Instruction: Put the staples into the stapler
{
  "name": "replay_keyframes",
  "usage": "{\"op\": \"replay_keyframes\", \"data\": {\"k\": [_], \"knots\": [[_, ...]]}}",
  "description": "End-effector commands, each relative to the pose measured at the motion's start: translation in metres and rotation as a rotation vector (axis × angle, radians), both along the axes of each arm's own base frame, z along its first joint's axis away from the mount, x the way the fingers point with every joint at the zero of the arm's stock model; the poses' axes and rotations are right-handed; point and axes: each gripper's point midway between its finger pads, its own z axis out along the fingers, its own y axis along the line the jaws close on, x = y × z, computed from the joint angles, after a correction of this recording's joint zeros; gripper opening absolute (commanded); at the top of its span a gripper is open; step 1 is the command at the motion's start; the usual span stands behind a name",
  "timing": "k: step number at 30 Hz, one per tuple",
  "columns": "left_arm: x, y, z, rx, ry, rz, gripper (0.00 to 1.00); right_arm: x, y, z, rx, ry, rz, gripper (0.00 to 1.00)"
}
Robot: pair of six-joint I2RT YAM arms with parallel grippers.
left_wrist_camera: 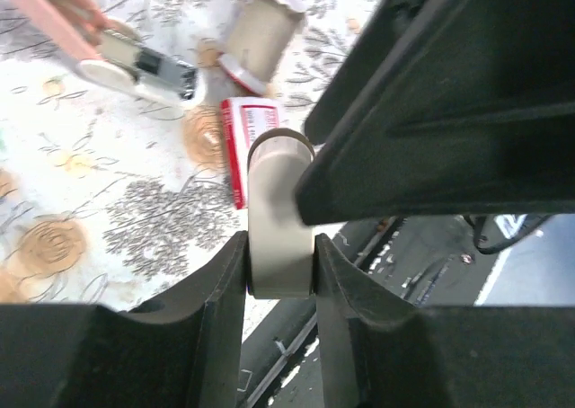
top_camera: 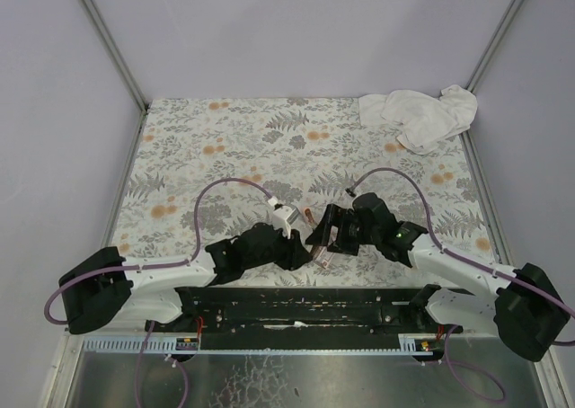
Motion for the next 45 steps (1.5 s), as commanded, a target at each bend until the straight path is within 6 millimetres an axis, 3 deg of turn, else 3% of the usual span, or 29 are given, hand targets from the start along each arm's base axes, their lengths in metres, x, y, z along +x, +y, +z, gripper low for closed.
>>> {"op": "replay_keyframes", "data": {"k": [1, 4, 7, 15, 22, 28, 36, 41, 45], "knots": [[0.034, 0.027, -0.005, 0.134, -0.014, 0.195, 0.00, 0.023, -0.022, 0.014, -0.154, -0.151, -0.050, 0.88], [0.059, 0.062, -0.023, 0.216, 0.051, 0.333, 0.00, 0.029, -0.040, 0.017, -0.256, -0.198, -0.066, 0.88], [0.079, 0.087, -0.026, 0.217, 0.075, 0.427, 0.00, 0.033, -0.052, 0.022, -0.318, -0.239, -0.077, 0.88], [0.096, 0.120, -0.037, 0.367, 0.066, 0.528, 0.00, 0.032, -0.064, 0.011, -0.374, -0.244, -0.092, 0.88], [0.090, 0.120, -0.060, 0.395, 0.141, 0.501, 0.06, 0.033, -0.065, 0.002, -0.386, -0.235, -0.094, 0.88], [0.087, 0.120, -0.065, 0.393, 0.152, 0.498, 0.35, 0.033, -0.066, -0.004, -0.396, -0.230, -0.100, 0.88], [0.085, 0.121, -0.061, 0.388, 0.147, 0.485, 0.57, 0.035, -0.068, -0.004, -0.408, -0.239, -0.106, 0.87], [0.091, 0.106, -0.032, 0.309, 0.105, 0.447, 0.68, 0.037, -0.074, 0.001, -0.427, -0.260, -0.121, 0.87], [0.100, 0.070, 0.007, 0.184, 0.030, 0.309, 0.71, 0.039, -0.074, 0.006, -0.411, -0.287, -0.127, 0.87]]}}
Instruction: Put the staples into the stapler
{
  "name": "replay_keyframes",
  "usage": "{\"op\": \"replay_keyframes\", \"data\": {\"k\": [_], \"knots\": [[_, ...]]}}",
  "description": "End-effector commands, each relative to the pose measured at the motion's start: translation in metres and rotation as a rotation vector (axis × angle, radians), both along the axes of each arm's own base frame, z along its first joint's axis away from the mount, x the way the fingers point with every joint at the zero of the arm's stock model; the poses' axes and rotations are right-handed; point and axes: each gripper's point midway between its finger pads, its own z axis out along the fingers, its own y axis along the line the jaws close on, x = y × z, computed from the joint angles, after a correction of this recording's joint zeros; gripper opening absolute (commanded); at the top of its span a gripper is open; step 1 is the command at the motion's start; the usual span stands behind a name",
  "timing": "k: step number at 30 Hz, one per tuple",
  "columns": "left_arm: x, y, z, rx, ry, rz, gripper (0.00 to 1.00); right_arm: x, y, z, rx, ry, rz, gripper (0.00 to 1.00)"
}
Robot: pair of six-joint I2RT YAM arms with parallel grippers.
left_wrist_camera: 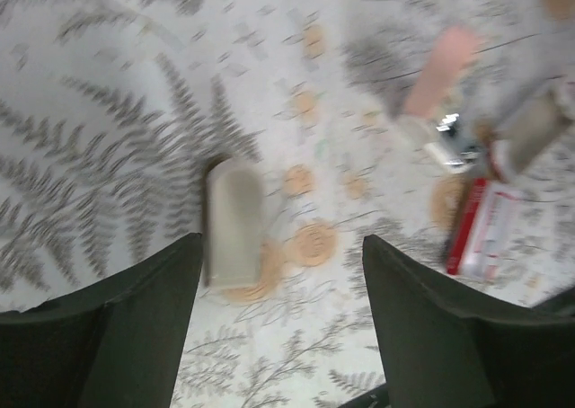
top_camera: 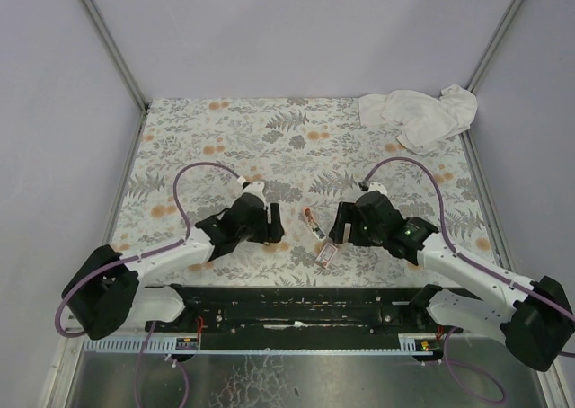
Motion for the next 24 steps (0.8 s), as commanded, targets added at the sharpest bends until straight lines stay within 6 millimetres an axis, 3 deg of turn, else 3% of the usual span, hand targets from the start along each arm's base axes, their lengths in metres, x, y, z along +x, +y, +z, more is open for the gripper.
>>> {"op": "replay_keyframes", "data": {"k": [1, 5, 9, 15, 20, 24], "knots": [[0.019, -0.049, 0.059, -0.168, -0.125, -0.174, 0.72, 0.008, -0.001, 0.014, 0.017, -0.078, -0.007, 0.87], [0.025, -0.085, 0.073, -0.242, -0.134, -0.313, 0.72, 0.009, 0.004, 0.017, 0.051, -0.082, 0.001, 0.87], [0.038, -0.103, 0.070, -0.277, -0.127, -0.375, 0.73, 0.008, 0.007, 0.023, 0.076, -0.086, 0.001, 0.87], [0.061, -0.114, 0.055, -0.371, -0.074, -0.400, 0.74, 0.006, 0.009, 0.027, 0.104, -0.089, 0.007, 0.87], [0.067, -0.115, 0.044, -0.414, -0.033, -0.400, 0.72, 0.002, 0.013, 0.024, 0.130, -0.067, 0.012, 0.87], [0.067, -0.116, 0.039, -0.403, -0.029, -0.425, 0.62, 0.001, 0.014, 0.021, 0.139, -0.058, 0.012, 0.87]]}}
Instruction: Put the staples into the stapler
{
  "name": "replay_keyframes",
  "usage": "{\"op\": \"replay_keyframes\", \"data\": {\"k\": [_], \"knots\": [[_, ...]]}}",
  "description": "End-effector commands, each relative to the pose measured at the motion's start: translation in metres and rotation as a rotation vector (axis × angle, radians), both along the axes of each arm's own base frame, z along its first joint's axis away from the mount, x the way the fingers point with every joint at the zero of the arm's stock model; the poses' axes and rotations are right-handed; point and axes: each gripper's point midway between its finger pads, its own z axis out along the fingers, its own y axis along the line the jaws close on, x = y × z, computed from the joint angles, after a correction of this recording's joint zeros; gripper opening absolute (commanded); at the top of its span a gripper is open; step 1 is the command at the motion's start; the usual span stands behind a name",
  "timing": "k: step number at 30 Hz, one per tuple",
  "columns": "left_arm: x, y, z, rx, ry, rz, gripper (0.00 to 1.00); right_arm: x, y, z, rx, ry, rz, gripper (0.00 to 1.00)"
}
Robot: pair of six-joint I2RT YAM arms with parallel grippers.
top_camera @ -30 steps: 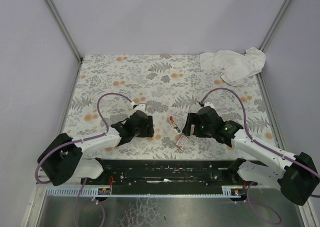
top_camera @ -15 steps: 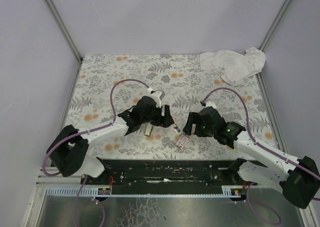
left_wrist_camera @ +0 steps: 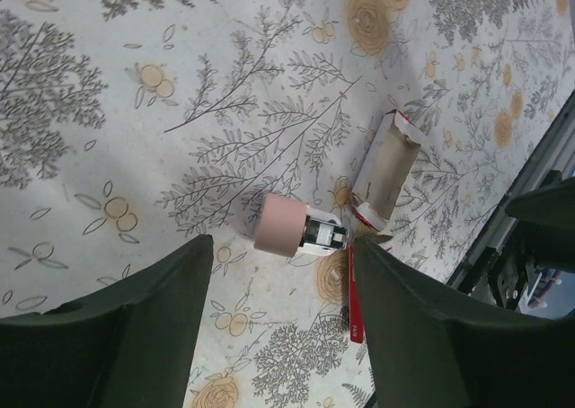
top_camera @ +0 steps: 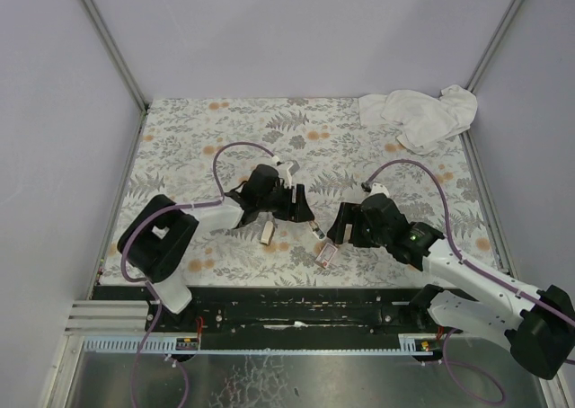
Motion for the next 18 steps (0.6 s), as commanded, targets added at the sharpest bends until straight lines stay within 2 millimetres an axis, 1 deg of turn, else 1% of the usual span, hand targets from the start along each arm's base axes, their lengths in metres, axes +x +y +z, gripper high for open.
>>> {"op": "replay_keyframes", "data": {"k": [1, 9, 13, 18], "knots": [[0.012, -0.018, 0.025, -0.086, -0.081, -0.066, 0.58, 0.003, 0.008, 0.007, 0.055, -0.016, 0.002, 0.87], [0.013, -0.021, 0.014, -0.055, -0.081, -0.115, 0.37, 0.004, 0.010, 0.007, 0.052, -0.012, 0.009, 0.87], [0.015, -0.019, 0.013, -0.036, -0.097, -0.118, 0.24, 0.004, 0.009, 0.006, 0.047, -0.011, 0.006, 0.87], [0.017, -0.011, 0.018, -0.008, -0.158, -0.086, 0.16, 0.006, 0.007, 0.001, 0.032, -0.011, -0.005, 0.87]]}}
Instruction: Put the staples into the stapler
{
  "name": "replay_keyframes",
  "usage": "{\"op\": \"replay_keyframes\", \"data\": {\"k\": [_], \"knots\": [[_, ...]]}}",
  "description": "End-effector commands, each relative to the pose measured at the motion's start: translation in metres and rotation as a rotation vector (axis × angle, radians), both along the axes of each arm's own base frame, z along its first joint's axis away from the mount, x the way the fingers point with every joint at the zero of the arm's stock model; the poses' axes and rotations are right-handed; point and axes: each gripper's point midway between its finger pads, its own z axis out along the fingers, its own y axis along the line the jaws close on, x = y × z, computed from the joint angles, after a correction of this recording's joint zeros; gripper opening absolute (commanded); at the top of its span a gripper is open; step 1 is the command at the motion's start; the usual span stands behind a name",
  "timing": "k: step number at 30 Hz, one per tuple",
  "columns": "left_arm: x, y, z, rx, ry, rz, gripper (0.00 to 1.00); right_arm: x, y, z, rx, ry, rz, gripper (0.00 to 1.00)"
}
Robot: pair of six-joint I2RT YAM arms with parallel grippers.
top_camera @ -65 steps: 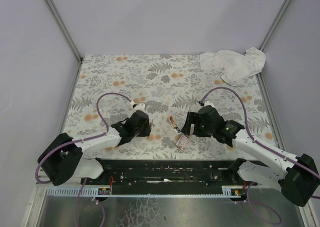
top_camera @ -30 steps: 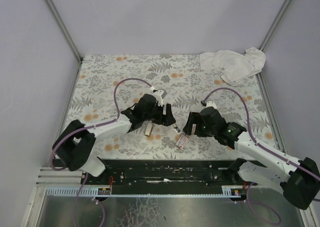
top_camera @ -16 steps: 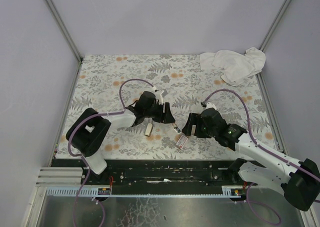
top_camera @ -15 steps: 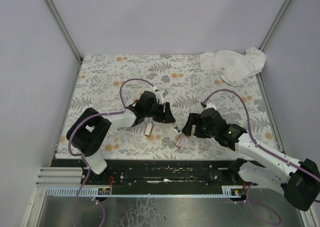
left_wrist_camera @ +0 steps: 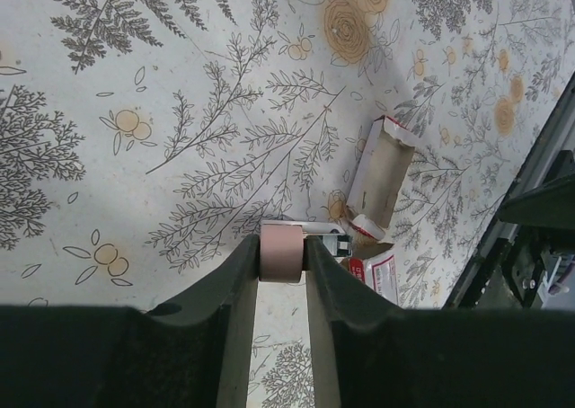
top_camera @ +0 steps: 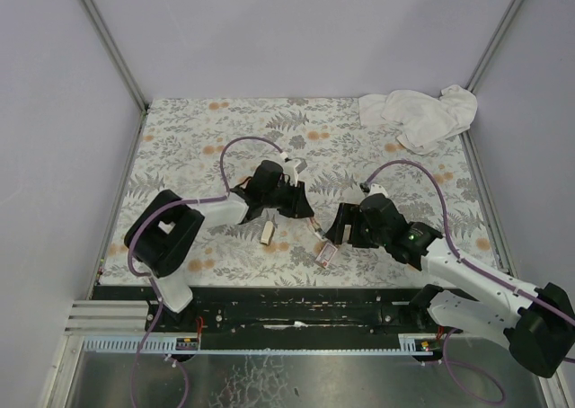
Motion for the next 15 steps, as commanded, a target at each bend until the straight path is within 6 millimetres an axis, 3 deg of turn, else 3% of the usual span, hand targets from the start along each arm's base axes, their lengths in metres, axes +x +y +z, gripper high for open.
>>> {"op": "replay_keyframes", "data": {"k": [1, 4, 8, 15], "knots": [[0.007, 0.005, 0.017, 0.008, -0.119, 0.018, 0.16, 0.010, 0.004, 0.004, 0.017, -0.031, -0.014, 0.87], [0.004, 0.014, 0.020, 0.054, -0.182, 0.075, 0.15, 0.014, 0.009, -0.003, 0.007, -0.021, -0.012, 0.86], [-0.006, 0.030, 0.020, 0.105, -0.207, 0.217, 0.13, 0.020, 0.030, -0.005, 0.043, 0.019, 0.030, 0.85], [-0.030, 0.049, 0.025, 0.102, -0.206, 0.438, 0.12, 0.035, 0.059, -0.008, 0.098, 0.039, 0.068, 0.72]]}}
